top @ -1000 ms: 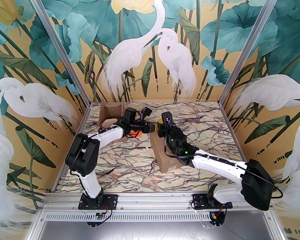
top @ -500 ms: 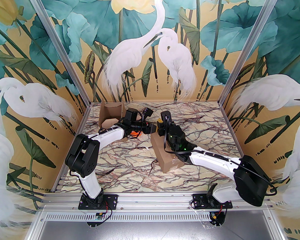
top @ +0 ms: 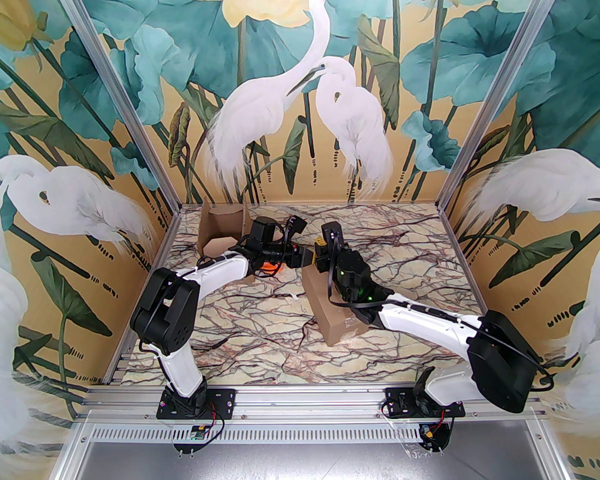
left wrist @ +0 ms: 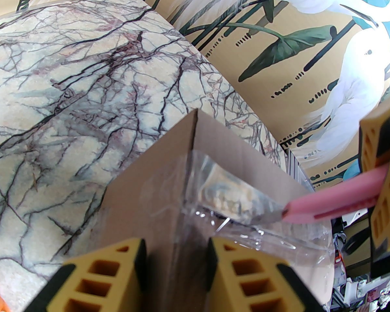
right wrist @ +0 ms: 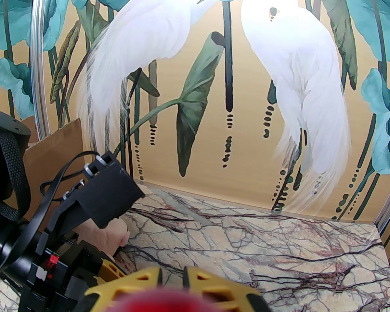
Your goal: Unpack the express box
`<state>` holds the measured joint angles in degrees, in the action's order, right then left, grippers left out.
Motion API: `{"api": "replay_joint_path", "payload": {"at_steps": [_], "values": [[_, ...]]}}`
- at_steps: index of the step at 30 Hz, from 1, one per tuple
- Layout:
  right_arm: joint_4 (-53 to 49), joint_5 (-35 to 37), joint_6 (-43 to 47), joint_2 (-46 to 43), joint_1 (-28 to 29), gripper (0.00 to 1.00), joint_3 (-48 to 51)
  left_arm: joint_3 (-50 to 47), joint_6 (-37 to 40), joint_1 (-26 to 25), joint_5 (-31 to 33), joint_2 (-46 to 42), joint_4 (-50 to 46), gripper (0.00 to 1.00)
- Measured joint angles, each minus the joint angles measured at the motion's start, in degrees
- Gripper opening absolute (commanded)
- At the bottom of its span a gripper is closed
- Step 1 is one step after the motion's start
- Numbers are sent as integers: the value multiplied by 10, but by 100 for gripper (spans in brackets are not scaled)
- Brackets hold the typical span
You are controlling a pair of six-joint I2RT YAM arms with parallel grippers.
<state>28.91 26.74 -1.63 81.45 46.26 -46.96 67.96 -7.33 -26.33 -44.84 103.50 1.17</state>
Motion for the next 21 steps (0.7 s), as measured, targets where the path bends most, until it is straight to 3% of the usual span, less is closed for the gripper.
{"api": "replay_joint_path", "payload": {"at_steps": [9, 21], "values": [[-31, 0, -12, -11, 0, 0, 4, 0, 0, -4, 13, -3, -2, 34], [-114, 0, -56, -91, 11, 0, 29, -1, -7, -8, 42, -8, -1, 32]]}}
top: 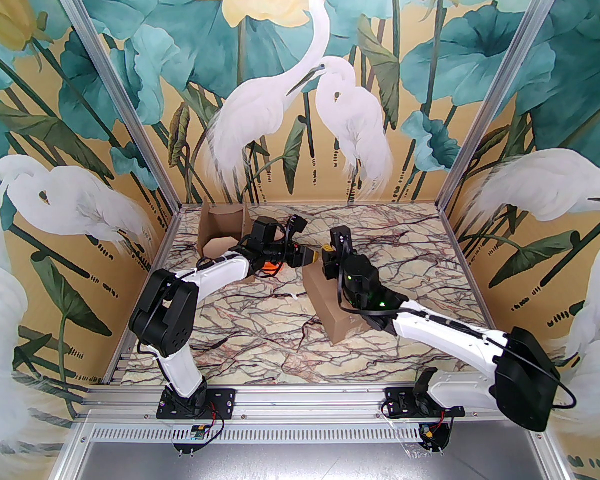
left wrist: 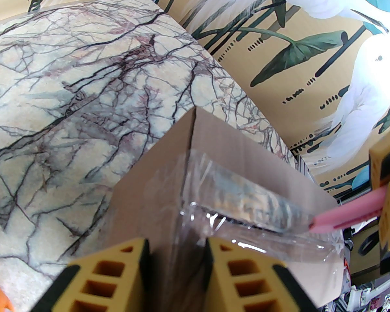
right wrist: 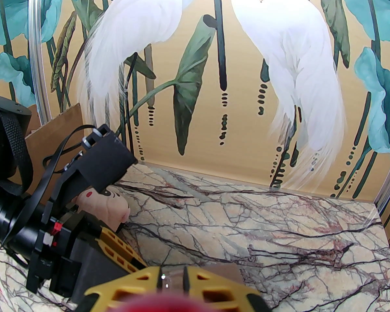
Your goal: Unpack the express box
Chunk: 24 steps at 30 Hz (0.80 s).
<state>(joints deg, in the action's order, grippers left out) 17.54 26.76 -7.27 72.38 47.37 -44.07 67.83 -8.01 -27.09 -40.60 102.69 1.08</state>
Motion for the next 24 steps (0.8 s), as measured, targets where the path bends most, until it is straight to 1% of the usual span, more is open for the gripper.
{"api": "replay_joint_path", "payload": {"at_steps": [16, 24], "values": [[-37, 2, -14, -75, 14, 0, 46, -6, 0, -9, 4, -7, -2, 32], [-28, -10, -1, -117, 18, 0, 70, -6, 7, -13, 9, -8, -2, 32]]}}
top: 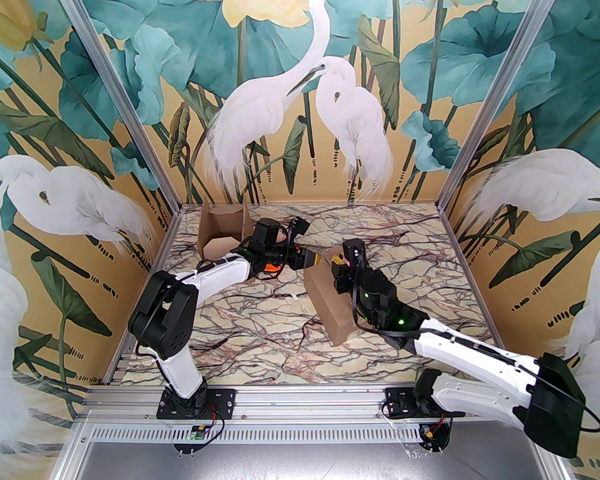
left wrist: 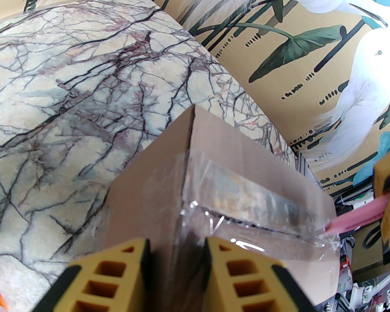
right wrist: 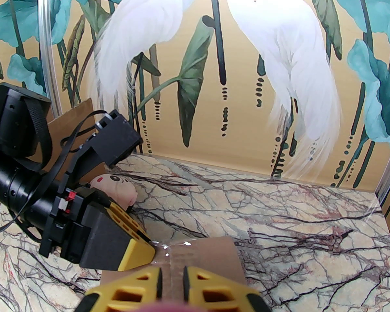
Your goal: Unpack the express box
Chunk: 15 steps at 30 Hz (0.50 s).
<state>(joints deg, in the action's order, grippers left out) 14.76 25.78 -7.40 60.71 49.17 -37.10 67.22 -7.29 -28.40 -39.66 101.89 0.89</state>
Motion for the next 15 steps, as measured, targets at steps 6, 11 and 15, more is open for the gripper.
{"api": "replay_joint_path", "payload": {"at_steps": [6, 11, 15], "values": [[47, -29, 39, -2, 0, 0, 2, 0, 12, -6, 10, -4, -4, 32], [71, -49, 66, 40, -12, 0, 1, 0, 22, -10, 19, -7, -6, 32], [87, -66, 75, 68, -29, 0, -1, 0, 26, -12, 23, -7, -7, 32]]}}
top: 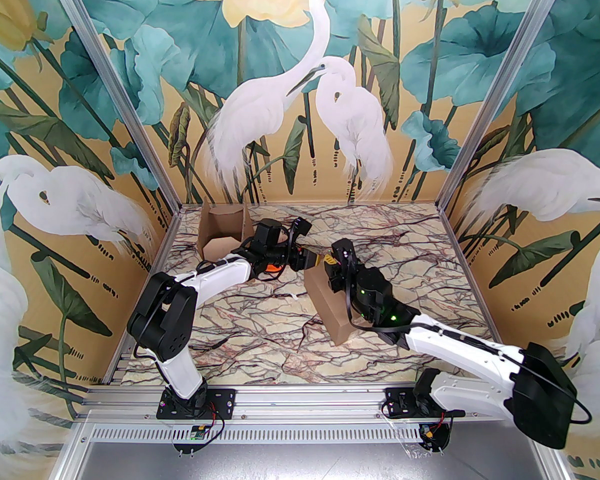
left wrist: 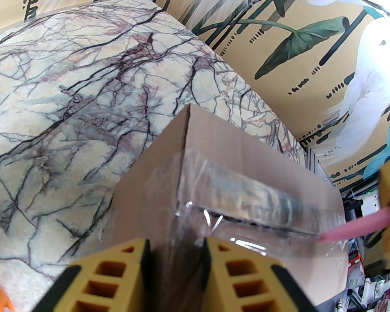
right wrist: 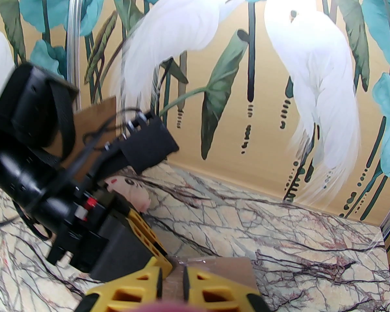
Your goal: Unpack the express box
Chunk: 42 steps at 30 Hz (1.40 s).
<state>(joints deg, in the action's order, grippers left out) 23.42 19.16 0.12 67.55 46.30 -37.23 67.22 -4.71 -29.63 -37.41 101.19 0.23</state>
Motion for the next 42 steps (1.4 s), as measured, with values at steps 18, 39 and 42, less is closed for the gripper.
{"api": "replay_joint_path", "payload": {"at_steps": [18, 39, 42], "values": [[10, -27, 17, 3, -24, 0, -2, -1, 0, -1, 4, -3, -1, 31], [-86, -30, -20, -78, -26, 0, 20, 0, -2, -5, 21, -6, -8, 28], [-104, -32, -29, -91, -26, 0, 22, 0, -2, -5, 22, -6, -9, 27]]}}
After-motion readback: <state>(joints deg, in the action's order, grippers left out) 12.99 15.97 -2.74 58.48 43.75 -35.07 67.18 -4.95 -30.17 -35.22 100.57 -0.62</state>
